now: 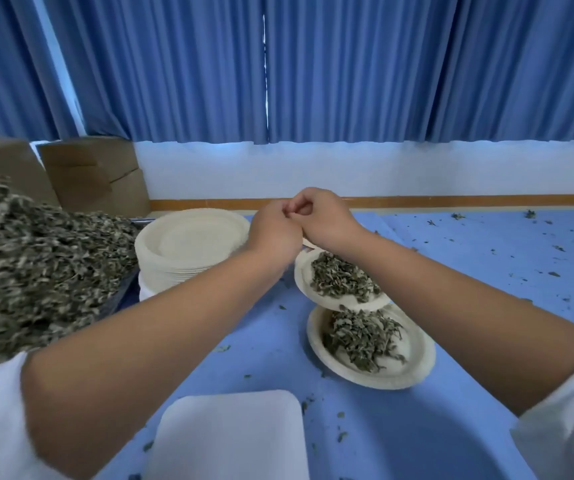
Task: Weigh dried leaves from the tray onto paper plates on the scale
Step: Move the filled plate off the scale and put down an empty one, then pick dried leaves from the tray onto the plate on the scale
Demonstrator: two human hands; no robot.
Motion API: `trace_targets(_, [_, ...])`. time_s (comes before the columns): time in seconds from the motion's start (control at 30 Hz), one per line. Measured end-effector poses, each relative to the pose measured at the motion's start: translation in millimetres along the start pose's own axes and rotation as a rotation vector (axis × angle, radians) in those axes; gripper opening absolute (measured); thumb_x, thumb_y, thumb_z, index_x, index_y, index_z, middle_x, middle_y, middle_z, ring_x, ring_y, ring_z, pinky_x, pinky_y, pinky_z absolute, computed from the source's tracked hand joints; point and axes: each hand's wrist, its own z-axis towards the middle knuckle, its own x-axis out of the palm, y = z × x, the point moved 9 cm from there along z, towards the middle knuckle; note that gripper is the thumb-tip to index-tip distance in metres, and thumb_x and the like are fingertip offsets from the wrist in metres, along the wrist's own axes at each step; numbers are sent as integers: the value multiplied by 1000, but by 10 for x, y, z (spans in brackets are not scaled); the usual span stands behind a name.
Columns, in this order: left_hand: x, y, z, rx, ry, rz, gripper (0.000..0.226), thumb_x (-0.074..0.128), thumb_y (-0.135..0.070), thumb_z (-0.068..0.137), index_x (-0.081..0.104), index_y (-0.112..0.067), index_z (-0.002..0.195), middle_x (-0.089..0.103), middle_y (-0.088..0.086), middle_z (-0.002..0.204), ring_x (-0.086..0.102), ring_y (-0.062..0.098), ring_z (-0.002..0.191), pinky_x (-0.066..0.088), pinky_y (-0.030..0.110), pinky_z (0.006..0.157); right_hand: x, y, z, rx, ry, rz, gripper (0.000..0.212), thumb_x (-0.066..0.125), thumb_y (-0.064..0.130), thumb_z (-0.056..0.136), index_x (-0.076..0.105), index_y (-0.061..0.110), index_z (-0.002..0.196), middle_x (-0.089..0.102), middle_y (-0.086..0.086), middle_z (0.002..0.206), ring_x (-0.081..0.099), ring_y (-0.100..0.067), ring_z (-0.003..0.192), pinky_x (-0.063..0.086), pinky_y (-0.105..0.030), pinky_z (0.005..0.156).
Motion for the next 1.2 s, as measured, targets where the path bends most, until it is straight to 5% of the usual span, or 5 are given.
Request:
trace_targets(0.23, [-745,-88,-203,176,66,376,32,43,2,81,71,-6,95,70,8,95,61,24,92,47,35,80,325,572,-197,-84,138,-45,11,66,11,84,63,19,77,57,12,68,52,-6,67,37,-9,54])
trace_targets(0.57, [-1137,520,-463,177,240,769,31,39,-20,99,67,-7,100,68,8,91,58,24,82,47,37,73,858,703,-429,-184,371,-366,27,49,20,97,68,20,116,65,4,119,50,-17,119,38,-27,98])
trace_targets(0.73, [-1162,537,-483,213,263,820,33,39,-23,101,59,-17,75,58,3,74,54,25,76,46,36,71,995,651,-461,-170,397,-533,32,38,22,100,65,32,115,64,12,114,40,-29,127,34,-46,104])
trace_targets(0.97, [-1256,301,-531,296,105,947,38,33,-23,102,42,-20,65,50,-3,67,52,24,74,32,33,78,791,761,-492,-132,247,-343,30,42,24,101,66,28,119,62,9,100,38,-27,122,36,-42,103])
trace_targets(1.2, [-1403,-3,-904,530,-79,894,27,36,-23,101,59,-22,87,60,-8,85,56,13,88,26,29,86,430,880,-699,-93,79,74,16,58,19,93,70,15,103,63,0,113,50,-19,119,38,-32,104])
